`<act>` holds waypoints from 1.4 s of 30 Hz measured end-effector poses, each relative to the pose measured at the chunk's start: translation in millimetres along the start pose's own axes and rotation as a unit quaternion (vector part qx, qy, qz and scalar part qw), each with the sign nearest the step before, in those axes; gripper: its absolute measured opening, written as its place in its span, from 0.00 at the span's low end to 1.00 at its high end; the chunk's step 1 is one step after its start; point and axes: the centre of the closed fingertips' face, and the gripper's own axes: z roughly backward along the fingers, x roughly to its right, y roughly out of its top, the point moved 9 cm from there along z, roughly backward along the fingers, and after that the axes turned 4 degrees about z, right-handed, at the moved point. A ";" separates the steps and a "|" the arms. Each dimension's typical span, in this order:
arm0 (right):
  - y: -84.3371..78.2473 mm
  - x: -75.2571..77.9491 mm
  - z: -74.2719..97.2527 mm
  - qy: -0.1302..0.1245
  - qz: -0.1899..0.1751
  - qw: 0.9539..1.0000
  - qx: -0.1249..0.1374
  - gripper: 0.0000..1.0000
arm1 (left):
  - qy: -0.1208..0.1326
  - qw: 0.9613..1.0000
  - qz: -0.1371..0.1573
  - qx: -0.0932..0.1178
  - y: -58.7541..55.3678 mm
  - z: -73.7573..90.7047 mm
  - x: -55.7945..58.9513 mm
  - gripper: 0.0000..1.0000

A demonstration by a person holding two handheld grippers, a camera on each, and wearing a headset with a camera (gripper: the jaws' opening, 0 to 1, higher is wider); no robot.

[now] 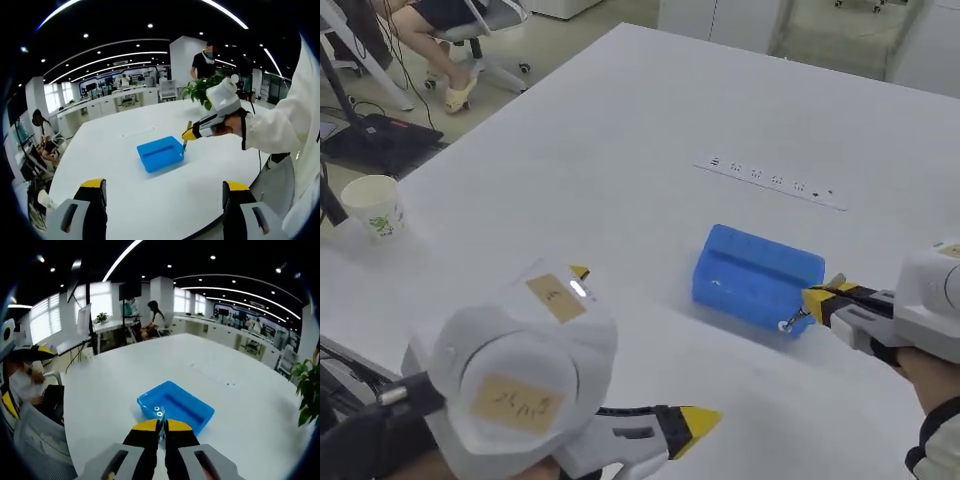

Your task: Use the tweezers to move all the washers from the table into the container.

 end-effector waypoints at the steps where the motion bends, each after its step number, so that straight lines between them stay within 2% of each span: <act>1: 2.4 2.2 -0.3 -0.003 0.002 1.000 0.004 0.00 | 0.000 1.000 0.001 -0.001 -0.8 -0.3 0.1 0.99; 11: 12.0 18.5 -5.6 -0.027 0.007 1.000 0.015 0.00 | -0.007 1.000 0.003 -0.017 -11.1 -0.7 4.4 0.99; 15: 12.4 24.5 -14.2 -0.039 0.013 0.999 0.015 0.00 | -0.010 1.000 0.004 -0.021 -13.3 -1.3 6.2 0.99; 18: 7.8 28.0 -23.7 -0.042 0.013 0.999 0.006 0.00 | -0.010 1.000 0.004 -0.024 -14.5 -2.4 7.1 0.99; 22: 1.6 30.2 -36.4 -0.050 0.038 0.998 -0.007 0.00 | -0.009 1.000 0.006 -0.025 -14.6 -3.3 8.6 0.99; 30: -13.7 30.5 -58.0 -0.039 0.030 0.998 -0.036 0.00 | -0.014 1.000 0.004 -0.025 -12.3 -4.6 13.9 0.99; 36: -24.1 30.1 -65.7 -0.035 0.021 0.998 -0.055 0.00 | -0.017 0.999 0.002 -0.027 -11.5 -4.5 15.8 0.99; 42: -31.7 28.9 -65.7 -0.031 0.004 0.997 -0.068 0.01 | -0.014 1.000 0.001 -0.027 -11.1 -3.1 14.0 0.99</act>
